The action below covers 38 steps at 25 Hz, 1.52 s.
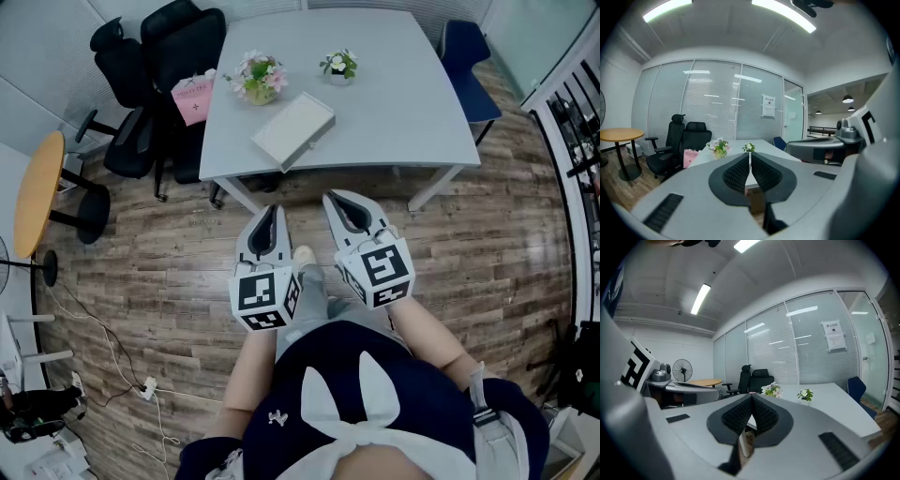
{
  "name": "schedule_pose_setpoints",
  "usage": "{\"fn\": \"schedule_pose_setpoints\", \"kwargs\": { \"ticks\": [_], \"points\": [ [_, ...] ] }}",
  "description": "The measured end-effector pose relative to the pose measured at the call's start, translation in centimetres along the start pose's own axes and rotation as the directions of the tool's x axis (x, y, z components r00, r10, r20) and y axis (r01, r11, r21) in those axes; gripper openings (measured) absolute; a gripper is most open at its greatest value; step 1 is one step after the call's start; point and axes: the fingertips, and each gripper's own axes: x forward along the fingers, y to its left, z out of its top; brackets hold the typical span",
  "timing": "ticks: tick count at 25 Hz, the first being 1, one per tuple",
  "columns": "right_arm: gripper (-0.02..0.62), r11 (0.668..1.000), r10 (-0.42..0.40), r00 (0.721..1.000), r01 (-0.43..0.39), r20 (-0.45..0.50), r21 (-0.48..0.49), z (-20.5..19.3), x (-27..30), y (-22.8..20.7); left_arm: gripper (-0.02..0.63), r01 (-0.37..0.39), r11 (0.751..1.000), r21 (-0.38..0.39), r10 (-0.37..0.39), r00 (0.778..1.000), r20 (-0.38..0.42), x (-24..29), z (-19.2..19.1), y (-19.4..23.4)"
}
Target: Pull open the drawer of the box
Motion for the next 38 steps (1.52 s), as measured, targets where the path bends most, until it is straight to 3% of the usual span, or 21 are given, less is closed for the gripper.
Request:
{"fn": "schedule_pose_setpoints", "kwargs": {
  "ticks": [10,12,14,17,23,31,38],
  "points": [
    [0.019,0.999,-0.043,0.999,0.043,0.001,-0.024,0.7,2.8,-1.8,0.034,-0.002,0.999,-0.044,0.0,0.999,-0.039,3.0,0.4,2.2],
    [0.048,0.999,-0.041,0.999,0.041,0.0,-0.021,0.9,3.5,-2.3,0.07,0.004,0.999,-0.053,-0.006,0.999,-0.044,3.8,0.5,2.7],
    [0.077,0.999,-0.038,0.999,0.037,-0.007,-0.017,0.9,4.3,-2.7,0.15,0.008,0.999,-0.05,-0.011,0.998,-0.057,4.6,0.5,3.2],
    [0.1,0.999,-0.032,0.999,0.032,-0.019,-0.016,0.9,5.7,-3.2,0.187,0.003,0.999,-0.05,-0.006,0.998,-0.06,5.8,0.6,4.4],
    [0.129,0.999,-0.028,0.998,0.027,-0.056,-0.029,0.9,8.6,-4.2,0.224,0.008,0.996,-0.088,-0.016,0.996,-0.089,8.5,0.8,6.4],
    [0.13,0.999,-0.037,0.992,0.033,-0.122,-0.037,-0.5,11.5,-5.4,0.242,0.033,0.991,-0.133,-0.058,0.981,-0.187,12.2,-0.8,8.5],
    [0.132,0.999,-0.035,0.98,0.031,-0.197,-0.024,-2.0,13.8,-6.3,0.242,0.044,0.958,-0.282,-0.122,0.956,-0.266,15.1,-3.3,10.1]
  ]
}}
